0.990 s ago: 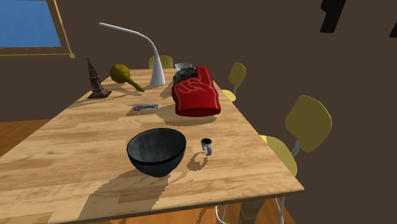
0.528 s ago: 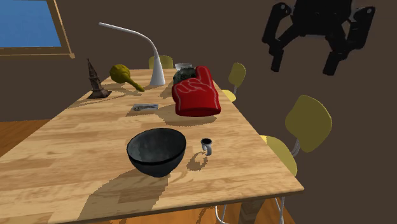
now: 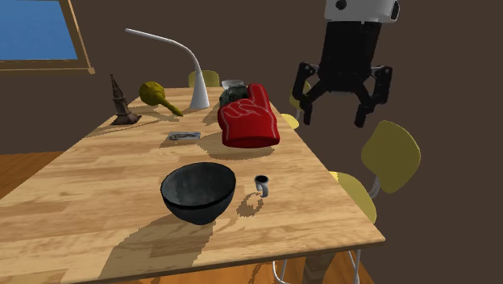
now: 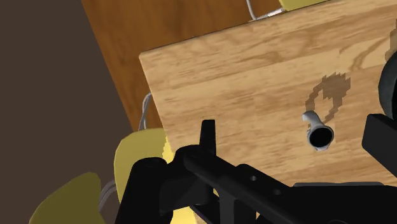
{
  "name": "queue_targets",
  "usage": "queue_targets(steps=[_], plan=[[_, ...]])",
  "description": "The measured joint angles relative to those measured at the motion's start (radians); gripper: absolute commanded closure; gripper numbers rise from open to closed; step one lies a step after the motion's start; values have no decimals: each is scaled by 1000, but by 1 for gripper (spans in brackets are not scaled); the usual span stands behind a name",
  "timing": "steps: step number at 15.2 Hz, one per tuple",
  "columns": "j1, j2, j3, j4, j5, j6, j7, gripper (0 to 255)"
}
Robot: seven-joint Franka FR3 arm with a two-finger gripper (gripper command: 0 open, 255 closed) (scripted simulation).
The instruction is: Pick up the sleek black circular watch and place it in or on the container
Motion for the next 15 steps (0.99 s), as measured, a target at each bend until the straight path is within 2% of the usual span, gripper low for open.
queue_targets(steps=[7,15], plan=[[22,263,74,63,-37,199,83,0],[59,576,105,227,-156,336,197,0]])
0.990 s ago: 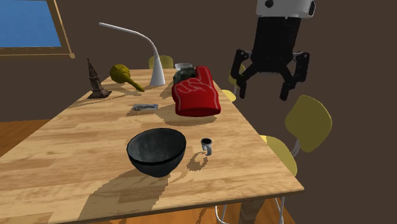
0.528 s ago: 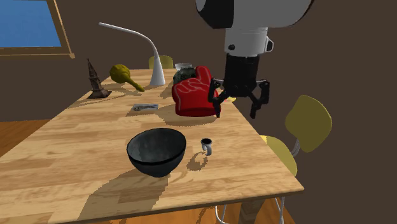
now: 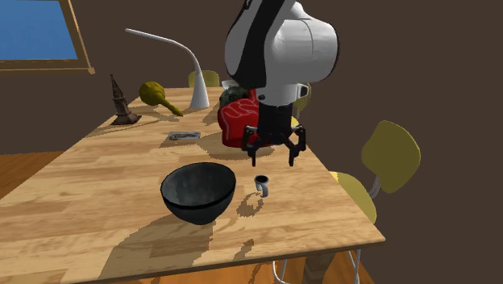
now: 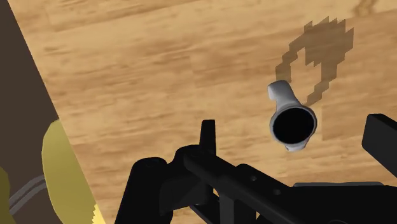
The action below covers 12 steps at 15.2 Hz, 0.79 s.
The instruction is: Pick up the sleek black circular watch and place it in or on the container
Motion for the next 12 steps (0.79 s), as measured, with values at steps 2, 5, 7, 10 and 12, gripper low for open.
queue_targets(steps=[2,5,7,10,12], plan=[[16,82,-5,58,-34,19,26,0],[37,166,-13,110,-68,46,53,0],[43,185,-16,113,-76,62,62,0],[49,221,-24,114,-90,96,72,0],[53,243,-29,116,-98,116,77,0]])
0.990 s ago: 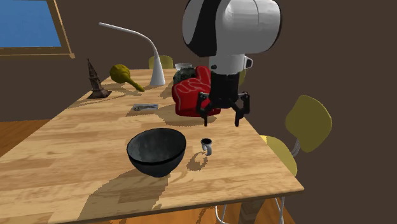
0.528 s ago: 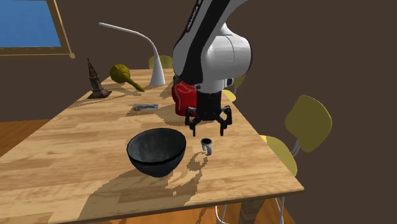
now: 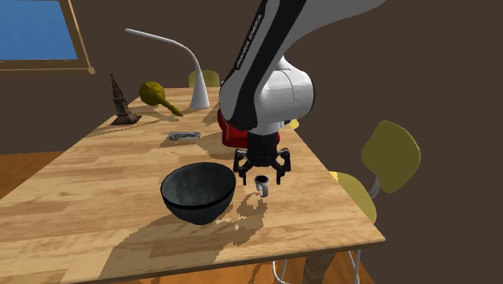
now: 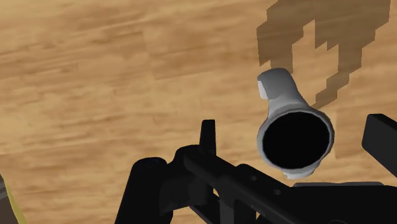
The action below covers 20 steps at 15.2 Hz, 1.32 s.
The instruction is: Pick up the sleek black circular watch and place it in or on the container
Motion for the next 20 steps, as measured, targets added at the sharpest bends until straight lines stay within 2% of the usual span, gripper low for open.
queue_targets(steps=[6,7,20], plan=[[1,6,-2,0,-3,7,1,0],[1,6,-2,0,-3,7,1,255],[-1,-16,4,-2,5,-14,-2,255]])
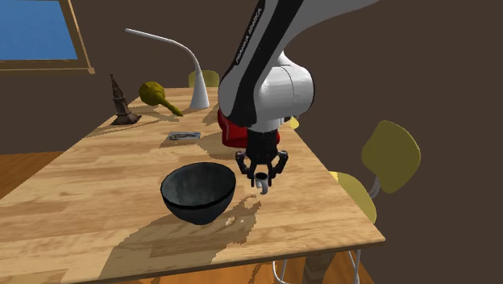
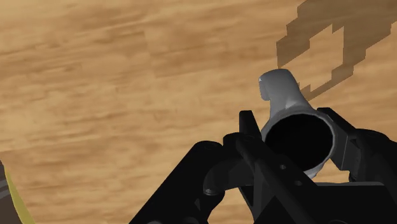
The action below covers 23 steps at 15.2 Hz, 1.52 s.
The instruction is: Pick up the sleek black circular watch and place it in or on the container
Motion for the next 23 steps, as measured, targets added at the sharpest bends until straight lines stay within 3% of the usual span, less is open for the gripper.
queue_targets(steps=[23], plan=[[-29,-213,37,54,84,-260,-60,255]])
